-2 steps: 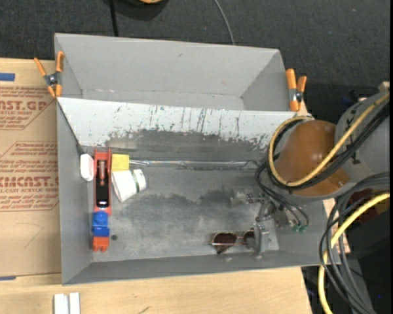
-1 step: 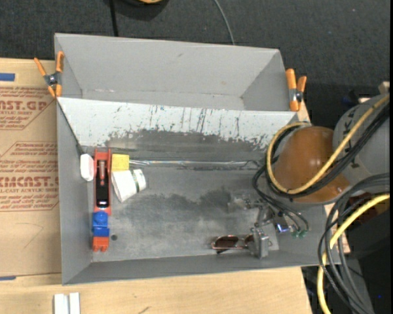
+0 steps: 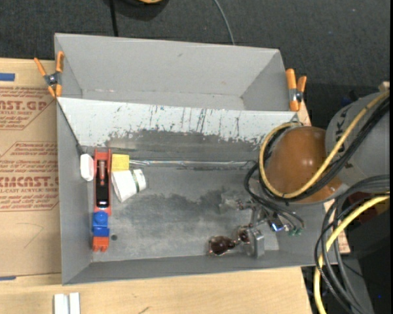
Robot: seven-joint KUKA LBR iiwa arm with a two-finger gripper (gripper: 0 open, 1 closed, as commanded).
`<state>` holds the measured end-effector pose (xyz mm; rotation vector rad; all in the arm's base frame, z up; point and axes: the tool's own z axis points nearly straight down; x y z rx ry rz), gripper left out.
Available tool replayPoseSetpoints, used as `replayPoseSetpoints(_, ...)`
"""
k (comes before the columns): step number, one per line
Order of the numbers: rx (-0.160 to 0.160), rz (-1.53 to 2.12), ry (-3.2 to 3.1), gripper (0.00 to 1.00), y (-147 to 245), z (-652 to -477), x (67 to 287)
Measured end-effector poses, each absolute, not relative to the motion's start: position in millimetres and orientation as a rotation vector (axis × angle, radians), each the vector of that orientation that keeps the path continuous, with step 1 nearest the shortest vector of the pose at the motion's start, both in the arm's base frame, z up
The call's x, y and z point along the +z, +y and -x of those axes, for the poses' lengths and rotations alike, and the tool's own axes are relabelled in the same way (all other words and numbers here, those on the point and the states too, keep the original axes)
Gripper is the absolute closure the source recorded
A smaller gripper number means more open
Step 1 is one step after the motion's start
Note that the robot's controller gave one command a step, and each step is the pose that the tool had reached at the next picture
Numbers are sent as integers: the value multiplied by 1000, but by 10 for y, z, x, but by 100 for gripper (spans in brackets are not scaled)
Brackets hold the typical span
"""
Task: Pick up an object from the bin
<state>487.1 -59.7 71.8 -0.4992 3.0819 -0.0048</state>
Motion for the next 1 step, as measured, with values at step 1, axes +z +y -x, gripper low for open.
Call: replayPoseSetpoints(1,-3,381,3104,100,-389,-4856,695)
